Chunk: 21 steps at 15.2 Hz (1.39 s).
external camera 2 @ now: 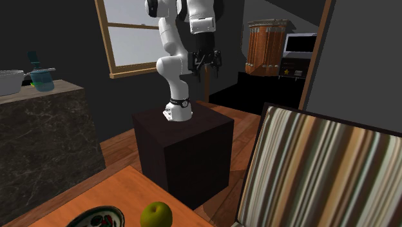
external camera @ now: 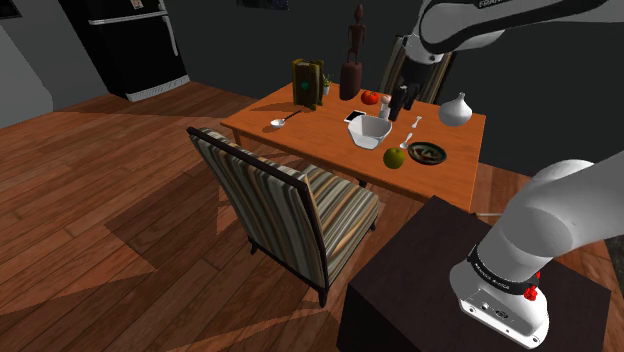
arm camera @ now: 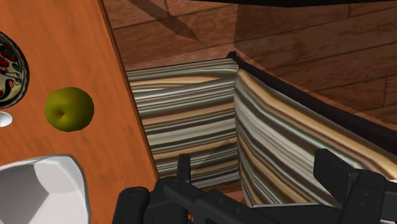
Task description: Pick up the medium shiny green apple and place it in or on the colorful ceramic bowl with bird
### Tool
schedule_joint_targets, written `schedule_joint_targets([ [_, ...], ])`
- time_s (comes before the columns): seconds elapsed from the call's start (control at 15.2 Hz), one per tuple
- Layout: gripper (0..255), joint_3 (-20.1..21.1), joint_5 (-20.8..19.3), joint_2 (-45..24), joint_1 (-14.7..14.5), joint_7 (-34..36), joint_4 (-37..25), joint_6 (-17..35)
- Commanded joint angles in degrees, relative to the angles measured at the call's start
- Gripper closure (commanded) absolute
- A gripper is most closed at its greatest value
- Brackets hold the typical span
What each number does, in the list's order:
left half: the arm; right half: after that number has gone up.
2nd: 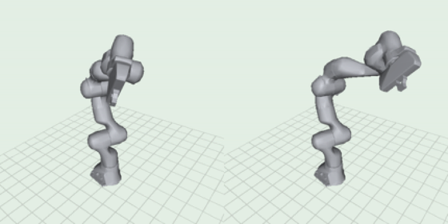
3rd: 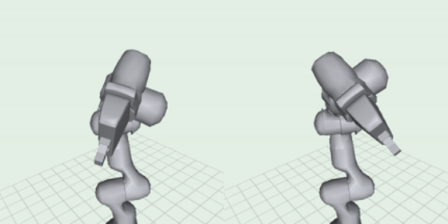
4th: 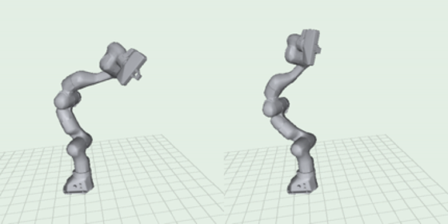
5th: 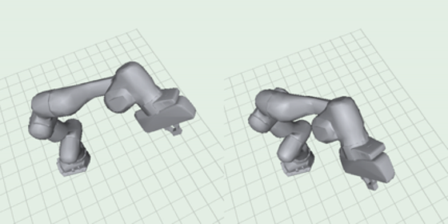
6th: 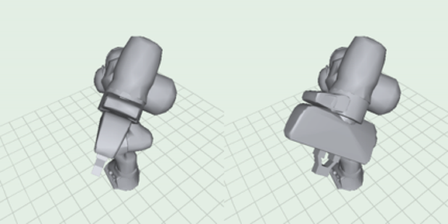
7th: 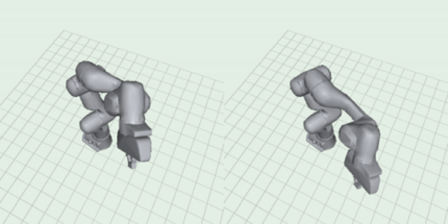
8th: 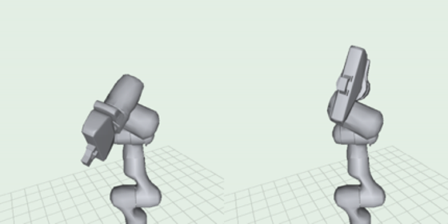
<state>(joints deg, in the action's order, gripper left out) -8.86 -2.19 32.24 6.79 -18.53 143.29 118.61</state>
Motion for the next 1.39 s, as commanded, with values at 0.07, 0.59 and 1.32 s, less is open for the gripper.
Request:
schedule_joint_targets([
  [0.07, 0, -2.71, -0.46, -4.24, 0.84, -2.89, 0.48, 5.12],
  [0.59, 0, -9.95, 2.24, -18.70, 1.55, -12.02, -1.87, 17.70],
  [1.32, 0, -14.45, 20.16, -43.13, 4.40, -32.00, -13.57, 28.12],
])
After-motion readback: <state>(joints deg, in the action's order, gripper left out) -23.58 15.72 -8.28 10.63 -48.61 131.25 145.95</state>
